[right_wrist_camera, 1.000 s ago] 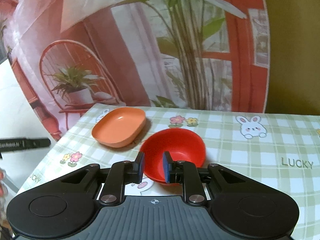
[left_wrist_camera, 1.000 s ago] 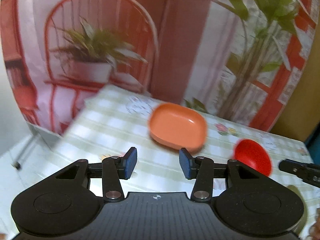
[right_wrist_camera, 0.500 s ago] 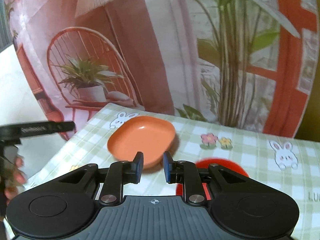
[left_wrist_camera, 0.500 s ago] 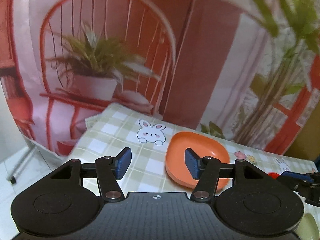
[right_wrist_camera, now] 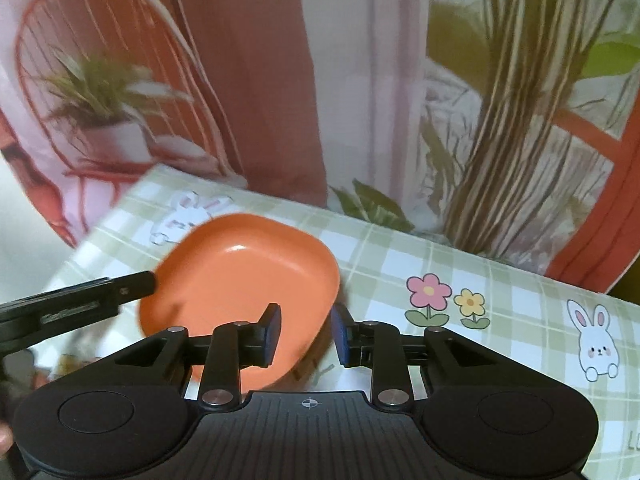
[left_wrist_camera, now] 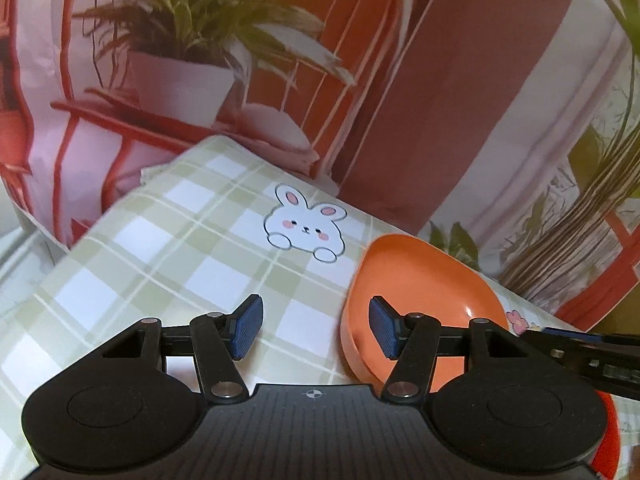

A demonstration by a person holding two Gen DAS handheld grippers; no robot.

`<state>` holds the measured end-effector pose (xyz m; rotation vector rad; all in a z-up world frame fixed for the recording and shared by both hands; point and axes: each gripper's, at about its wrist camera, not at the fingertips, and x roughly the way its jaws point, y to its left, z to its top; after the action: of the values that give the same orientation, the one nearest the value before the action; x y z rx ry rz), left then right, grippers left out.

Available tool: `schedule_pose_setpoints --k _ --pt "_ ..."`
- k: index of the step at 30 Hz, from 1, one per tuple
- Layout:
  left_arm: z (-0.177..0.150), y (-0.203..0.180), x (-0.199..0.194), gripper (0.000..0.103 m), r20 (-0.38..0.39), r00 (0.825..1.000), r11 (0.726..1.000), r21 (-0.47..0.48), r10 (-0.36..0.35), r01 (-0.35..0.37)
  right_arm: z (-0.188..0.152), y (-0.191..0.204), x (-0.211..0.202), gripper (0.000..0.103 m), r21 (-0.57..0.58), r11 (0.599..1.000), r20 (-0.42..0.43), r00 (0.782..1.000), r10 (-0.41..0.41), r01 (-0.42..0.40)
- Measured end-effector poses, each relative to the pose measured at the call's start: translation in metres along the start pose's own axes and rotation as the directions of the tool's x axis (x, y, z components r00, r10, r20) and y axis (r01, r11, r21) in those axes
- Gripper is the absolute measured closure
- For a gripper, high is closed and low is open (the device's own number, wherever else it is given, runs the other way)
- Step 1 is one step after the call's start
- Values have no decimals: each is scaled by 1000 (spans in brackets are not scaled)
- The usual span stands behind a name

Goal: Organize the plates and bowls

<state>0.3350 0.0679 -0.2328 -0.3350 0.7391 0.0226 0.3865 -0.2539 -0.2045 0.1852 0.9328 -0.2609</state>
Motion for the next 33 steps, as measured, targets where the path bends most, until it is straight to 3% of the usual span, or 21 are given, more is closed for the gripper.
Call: schedule_pose_setpoints --k 4,9,11,13,18,22,33 --pt "-3 -1 5 43 -10 1000 1000 -1 -9 9 1 4 22 76 -16 998 -65 996 -61 60" --pt "-3 -2 7 46 -11 999 999 19 -34 34 -3 4 32 78 -19 998 -106 993 -58 56" --pt "-6 -3 9 62 -25 999 999 48 -25 27 -4 3 34 85 -20 998 -107 993 -57 56" --pt "-8 -1 9 75 -36 997 997 34 -64 66 -5 5 34 89 -20 999 -106 993 -48 46" --pt "-12 -4 0 90 -27 998 996 64 -65 66 -10 16 26 92 -46 999 -96 995 -24 20" --pt "-14 3 -12 90 -36 998 998 36 -56 57 -13 22 16 92 -42 999 -84 996 6 -10" --pt "-25 -9 -71 90 -23 1000 992 126 12 -9 -37 26 -37 91 -47 994 -29 995 96 -97"
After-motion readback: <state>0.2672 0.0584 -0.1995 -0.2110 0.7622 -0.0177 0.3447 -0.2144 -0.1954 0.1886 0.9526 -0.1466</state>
